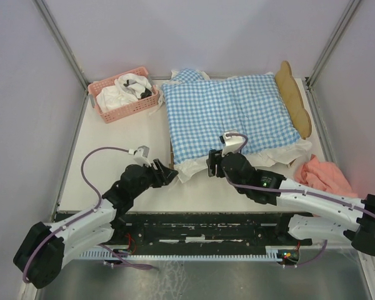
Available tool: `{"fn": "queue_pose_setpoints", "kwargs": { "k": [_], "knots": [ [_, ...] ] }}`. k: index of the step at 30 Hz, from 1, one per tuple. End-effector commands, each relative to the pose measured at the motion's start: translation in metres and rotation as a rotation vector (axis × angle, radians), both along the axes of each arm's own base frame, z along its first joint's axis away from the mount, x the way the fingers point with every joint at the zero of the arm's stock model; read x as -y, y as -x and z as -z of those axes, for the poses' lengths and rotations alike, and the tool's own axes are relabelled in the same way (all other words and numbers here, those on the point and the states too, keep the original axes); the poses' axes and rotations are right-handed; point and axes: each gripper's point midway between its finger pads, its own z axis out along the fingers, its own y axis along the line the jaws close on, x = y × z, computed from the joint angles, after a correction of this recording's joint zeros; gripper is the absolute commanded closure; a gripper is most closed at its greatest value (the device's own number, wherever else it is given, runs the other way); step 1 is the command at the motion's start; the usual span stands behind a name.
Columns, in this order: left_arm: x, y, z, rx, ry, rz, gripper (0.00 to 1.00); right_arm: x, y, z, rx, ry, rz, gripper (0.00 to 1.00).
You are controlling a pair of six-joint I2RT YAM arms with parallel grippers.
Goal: Set up the pet bed
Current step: Adjust the mattress on the bed frame.
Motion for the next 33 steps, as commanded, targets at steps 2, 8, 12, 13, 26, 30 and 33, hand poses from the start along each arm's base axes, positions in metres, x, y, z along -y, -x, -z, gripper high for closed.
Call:
{"fn": "queue_pose_setpoints", "kwargs": {
  "k": [2,8,12,13,26,30,33],
  "knots": [
    [0.022,-0.002,-0.013,0.029,0.118,0.042,0.34,0.016,-0.023,-0.002,0.021,-0.08,0.23,0.3],
    [0.033,-0.005,-0.005,0.012,0.132,0.04,0.34,-0.002,-0.03,0.016,-0.064,-0.223,0.294,0.3],
    [0.039,-0.01,-0.004,0.0,0.139,0.029,0.34,-0.004,-0.031,0.03,-0.11,-0.285,0.356,0.3],
    [0.041,-0.011,-0.003,-0.005,0.142,0.028,0.34,-0.002,-0.031,0.035,-0.12,-0.3,0.377,0.3],
    [0.037,0.0,-0.02,0.012,0.215,0.0,0.34,-0.027,-0.021,0.084,-0.242,-0.377,0.326,0.48],
    [0.034,-0.002,-0.016,-0.001,0.204,-0.022,0.34,-0.031,-0.02,0.093,-0.256,-0.371,0.313,0.52],
    [0.034,-0.001,-0.018,-0.003,0.214,-0.019,0.34,-0.031,-0.021,0.095,-0.242,-0.36,0.304,0.56]
  ]
}}
